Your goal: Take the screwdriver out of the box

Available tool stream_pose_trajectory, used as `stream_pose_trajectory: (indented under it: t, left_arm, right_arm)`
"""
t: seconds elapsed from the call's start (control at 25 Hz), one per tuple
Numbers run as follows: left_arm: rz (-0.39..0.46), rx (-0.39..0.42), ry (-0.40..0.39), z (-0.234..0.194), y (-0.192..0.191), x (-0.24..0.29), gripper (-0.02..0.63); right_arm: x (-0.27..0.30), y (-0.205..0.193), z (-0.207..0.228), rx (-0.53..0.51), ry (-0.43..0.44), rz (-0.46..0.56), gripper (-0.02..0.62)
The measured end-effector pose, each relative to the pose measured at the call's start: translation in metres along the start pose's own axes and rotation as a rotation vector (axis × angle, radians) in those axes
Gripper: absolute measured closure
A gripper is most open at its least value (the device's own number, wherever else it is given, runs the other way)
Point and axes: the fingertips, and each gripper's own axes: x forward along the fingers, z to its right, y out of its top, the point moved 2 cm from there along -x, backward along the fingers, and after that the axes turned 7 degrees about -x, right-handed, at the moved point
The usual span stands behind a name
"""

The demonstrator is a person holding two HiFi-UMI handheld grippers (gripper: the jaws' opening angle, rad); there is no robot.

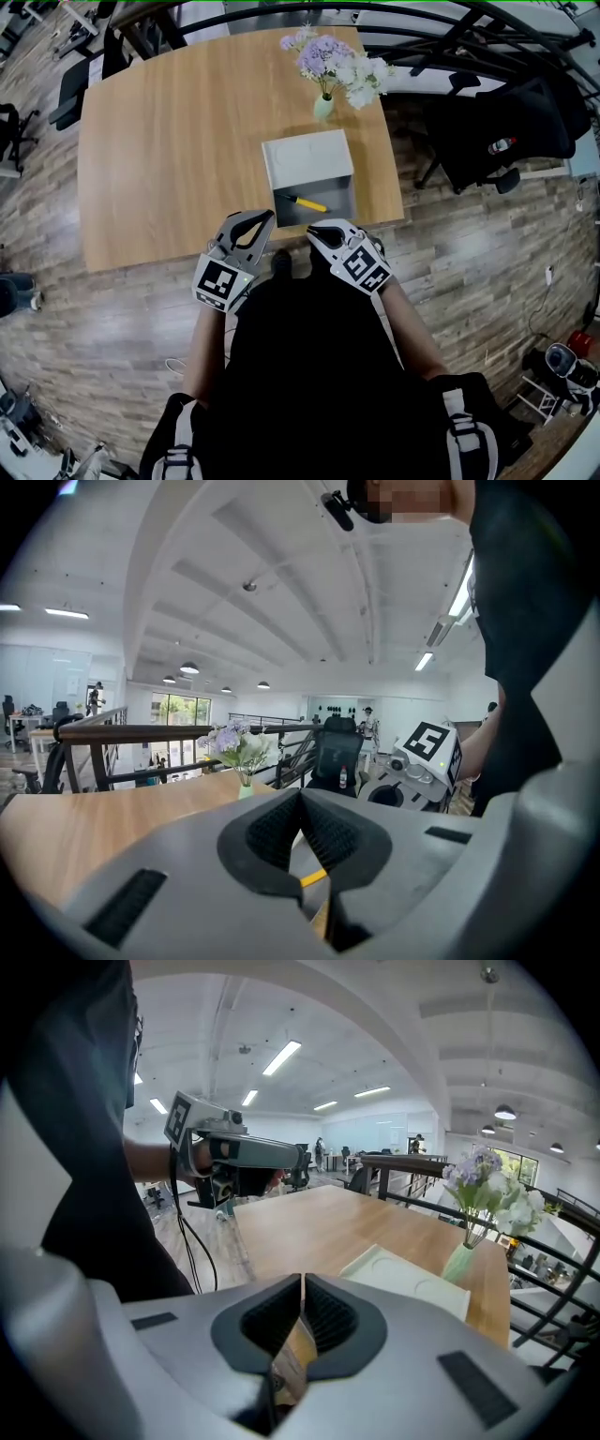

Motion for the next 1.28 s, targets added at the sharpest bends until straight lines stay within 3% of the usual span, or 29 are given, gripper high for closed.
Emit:
stream_pose_trajectory:
  t: [0.84, 1.28]
  left_arm:
    - [-0.041, 0.001, 0.053, -0.018, 0.018, 0.042, 0.584]
    - [-0.069, 0.001, 0.079, -0.022, 0.013, 0.038, 0.584]
  right_arm:
    - [0.041, -0.052, 0.031, -0.084, 0.14, -0.142, 0.568]
    - [0.066, -0.087, 0.046, -0.116, 0.127, -0.25, 0.568]
